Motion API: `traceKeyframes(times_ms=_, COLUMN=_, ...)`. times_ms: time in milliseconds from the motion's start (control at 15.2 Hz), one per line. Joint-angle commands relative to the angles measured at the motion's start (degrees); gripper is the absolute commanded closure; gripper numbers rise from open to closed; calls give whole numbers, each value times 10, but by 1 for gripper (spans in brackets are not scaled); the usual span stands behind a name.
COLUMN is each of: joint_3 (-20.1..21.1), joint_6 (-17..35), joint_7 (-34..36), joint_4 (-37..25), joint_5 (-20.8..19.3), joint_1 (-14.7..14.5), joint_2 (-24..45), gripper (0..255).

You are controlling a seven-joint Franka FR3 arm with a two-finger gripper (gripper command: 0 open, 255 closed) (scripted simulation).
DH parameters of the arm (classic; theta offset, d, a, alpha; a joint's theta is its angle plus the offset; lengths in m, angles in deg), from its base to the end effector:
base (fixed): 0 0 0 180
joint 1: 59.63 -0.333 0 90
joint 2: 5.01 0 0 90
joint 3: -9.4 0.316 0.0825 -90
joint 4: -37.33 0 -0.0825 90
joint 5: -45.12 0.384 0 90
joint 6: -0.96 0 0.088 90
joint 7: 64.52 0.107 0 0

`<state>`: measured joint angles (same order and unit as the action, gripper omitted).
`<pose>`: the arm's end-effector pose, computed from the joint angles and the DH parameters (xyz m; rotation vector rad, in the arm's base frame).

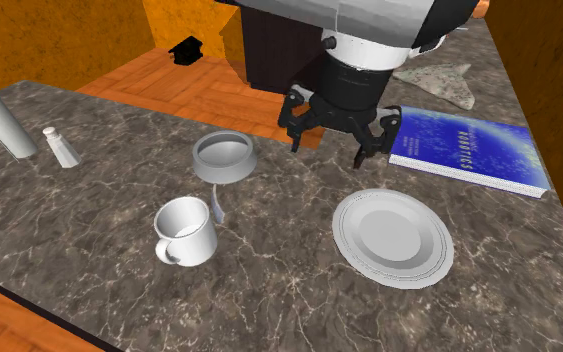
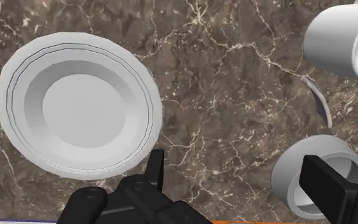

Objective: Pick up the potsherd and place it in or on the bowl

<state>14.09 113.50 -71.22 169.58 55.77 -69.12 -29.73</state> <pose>0.4147 0.1204 0.5186 -2.9614 -0.4393 -0.1172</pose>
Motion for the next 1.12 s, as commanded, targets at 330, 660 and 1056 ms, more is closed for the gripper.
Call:
traceKeyframes(times_ms=330, joint_3=28, joint_6=60, joint_7=-61, joint_4=-13, joint_5=32, joint_1=-46, joint_2=103, gripper=0)
traceKeyframes(times_ms=660, joint_3=51, joint_6=95, joint_7=-103, joint_4=-32, joint_5=50, joint_1=-76, joint_2=177, gripper=0)
traceKeyframes(times_ms=1056, joint_3=81, joint_6=129, joint_7=-150, joint_4=-61, joint_5=64, joint_1=-108, joint_2=264, gripper=0)
